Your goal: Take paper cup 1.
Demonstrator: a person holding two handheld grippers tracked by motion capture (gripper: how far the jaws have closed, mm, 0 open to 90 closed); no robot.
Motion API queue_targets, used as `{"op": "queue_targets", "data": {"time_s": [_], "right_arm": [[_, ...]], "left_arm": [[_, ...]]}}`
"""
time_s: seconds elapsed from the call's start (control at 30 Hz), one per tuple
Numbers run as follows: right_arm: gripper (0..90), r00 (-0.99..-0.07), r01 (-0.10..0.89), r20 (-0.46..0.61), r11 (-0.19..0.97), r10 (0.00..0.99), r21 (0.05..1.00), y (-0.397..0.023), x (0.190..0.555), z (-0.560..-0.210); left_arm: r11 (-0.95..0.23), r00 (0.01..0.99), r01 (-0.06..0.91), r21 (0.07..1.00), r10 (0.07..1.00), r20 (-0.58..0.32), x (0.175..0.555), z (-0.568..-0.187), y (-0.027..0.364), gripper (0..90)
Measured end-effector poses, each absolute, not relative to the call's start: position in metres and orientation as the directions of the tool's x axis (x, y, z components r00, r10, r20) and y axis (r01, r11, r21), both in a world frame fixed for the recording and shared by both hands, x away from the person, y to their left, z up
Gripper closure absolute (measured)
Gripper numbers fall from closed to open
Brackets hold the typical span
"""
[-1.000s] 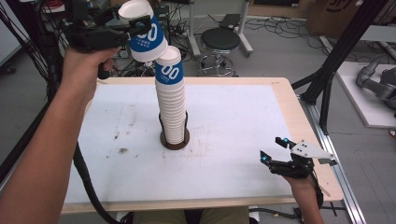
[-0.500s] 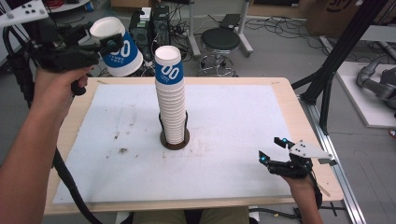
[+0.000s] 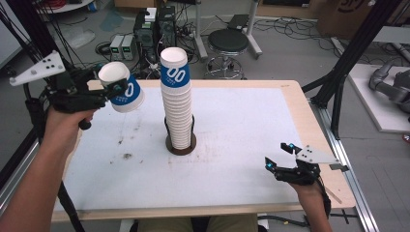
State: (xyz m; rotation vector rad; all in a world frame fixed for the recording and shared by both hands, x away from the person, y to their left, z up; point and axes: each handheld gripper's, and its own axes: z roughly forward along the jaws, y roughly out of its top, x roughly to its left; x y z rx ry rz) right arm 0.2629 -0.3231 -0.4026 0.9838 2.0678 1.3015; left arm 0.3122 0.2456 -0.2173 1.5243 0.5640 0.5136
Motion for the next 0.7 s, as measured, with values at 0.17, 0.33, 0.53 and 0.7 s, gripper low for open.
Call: {"op": "queue_targets", "data": {"time_s": [0.17, 0.33, 0.53, 0.7], "right_arm": [[20.2, -0.620, 0.305, -0.044, 0.292, 0.784, 0.907, -0.321, 0.264, -0.404], [20.2, -0.628, 0.305, -0.042, 0.296, 0.777, 0.905, -0.319, 0.265, -0.404], [20.2, -0.632, 0.306, -0.040, 0.297, 0.774, 0.904, -0.317, 0.265, -0.405], [20.2, -0.638, 0.299, -0.041, 0.296, 0.769, 0.907, -0.315, 0.266, -0.403]], "left_arm": [[-0.033, 0.785, 0.038, 0.999, 0.619, -0.009, 0.305, -0.239, 0.238, 29.7], [-0.052, 0.802, 0.046, 0.998, 0.598, -0.006, 0.301, -0.263, 0.229, 29.6], [-0.067, 0.814, 0.078, 0.995, 0.581, -0.024, 0.299, -0.286, 0.220, 29.7], [-0.059, 0.815, 0.095, 0.994, 0.577, -0.043, 0.297, -0.299, 0.217, 29.7]]}}
